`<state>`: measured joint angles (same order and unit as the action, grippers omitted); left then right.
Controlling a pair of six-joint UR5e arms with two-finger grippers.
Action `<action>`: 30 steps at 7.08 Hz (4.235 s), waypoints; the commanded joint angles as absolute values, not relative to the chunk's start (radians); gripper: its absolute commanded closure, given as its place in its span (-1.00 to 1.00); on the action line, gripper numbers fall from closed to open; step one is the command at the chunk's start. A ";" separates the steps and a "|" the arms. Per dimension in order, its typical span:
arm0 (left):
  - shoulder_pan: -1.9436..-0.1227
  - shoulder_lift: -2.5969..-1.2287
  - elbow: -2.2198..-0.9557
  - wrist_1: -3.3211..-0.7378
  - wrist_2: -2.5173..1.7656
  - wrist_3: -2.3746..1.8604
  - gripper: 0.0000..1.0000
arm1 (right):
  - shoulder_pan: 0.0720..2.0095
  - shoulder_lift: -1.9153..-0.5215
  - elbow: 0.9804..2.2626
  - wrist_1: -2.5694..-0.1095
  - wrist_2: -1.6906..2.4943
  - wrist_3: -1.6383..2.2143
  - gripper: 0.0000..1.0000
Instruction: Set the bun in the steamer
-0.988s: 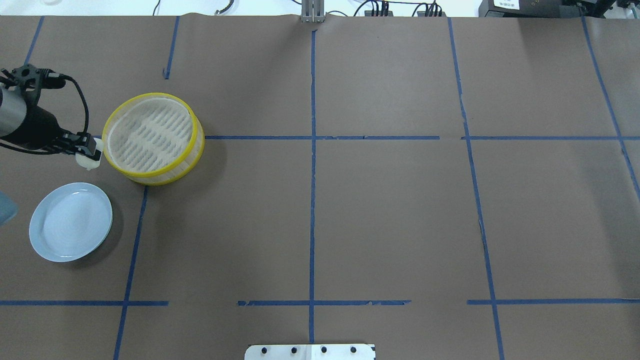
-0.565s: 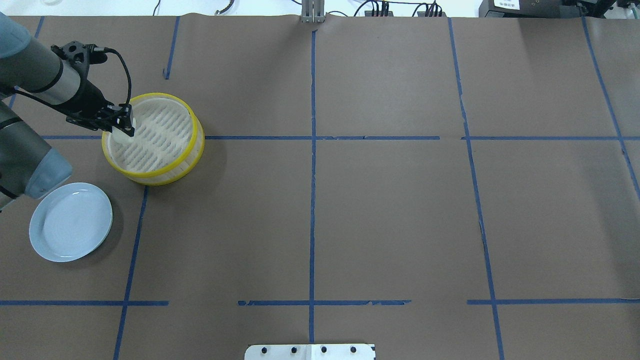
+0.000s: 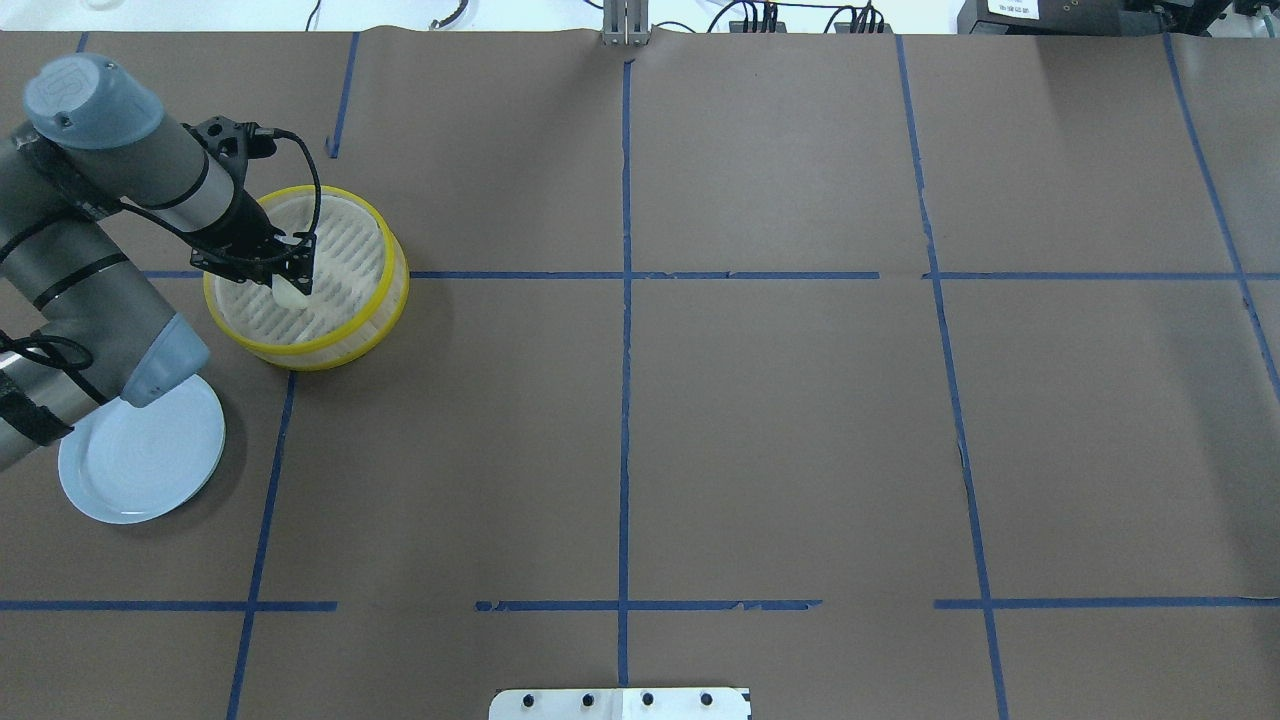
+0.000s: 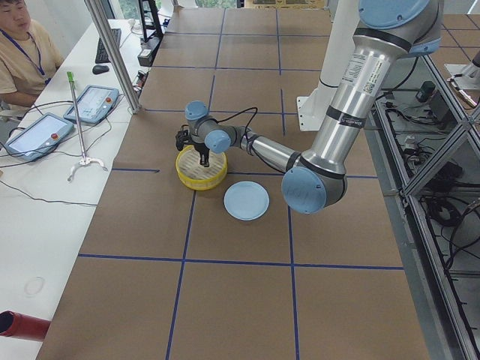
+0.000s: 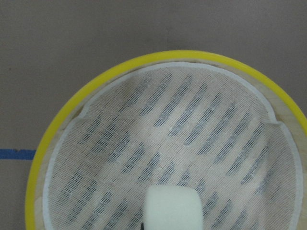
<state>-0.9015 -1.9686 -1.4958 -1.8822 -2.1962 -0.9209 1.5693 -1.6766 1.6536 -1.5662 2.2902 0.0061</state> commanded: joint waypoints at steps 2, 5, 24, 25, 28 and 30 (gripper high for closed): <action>-0.890 -1.970 -1.486 -1.893 -2.194 -0.922 0.21 | 1.569 -1.677 1.654 -1.566 2.290 0.006 -1.00; -0.890 -1.968 -1.486 -1.893 -2.194 -0.920 0.13 | 1.569 -1.677 1.654 -1.566 2.290 0.006 -1.00; -1.613 -1.407 -1.764 -1.740 -2.355 -0.080 -1.00 | 1.569 -1.677 1.654 -1.566 2.290 0.006 -1.00; -1.626 -1.411 -1.764 -1.714 -2.356 -0.081 -1.00 | 1.569 -1.677 1.654 -1.566 2.290 0.006 -1.00; -1.640 -1.420 -1.773 -1.692 -2.361 -0.144 -1.00 | 1.569 -1.677 1.654 -1.566 2.290 0.006 -1.00; -1.640 -1.411 -1.807 -1.703 -2.359 -0.146 -1.00 | 1.569 -1.677 1.654 -1.566 2.290 0.006 -1.00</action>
<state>-1.6394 -1.4158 -1.7932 -1.6955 -2.3595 -0.1431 1.5693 -1.6766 1.6537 -1.5662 2.2902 0.0061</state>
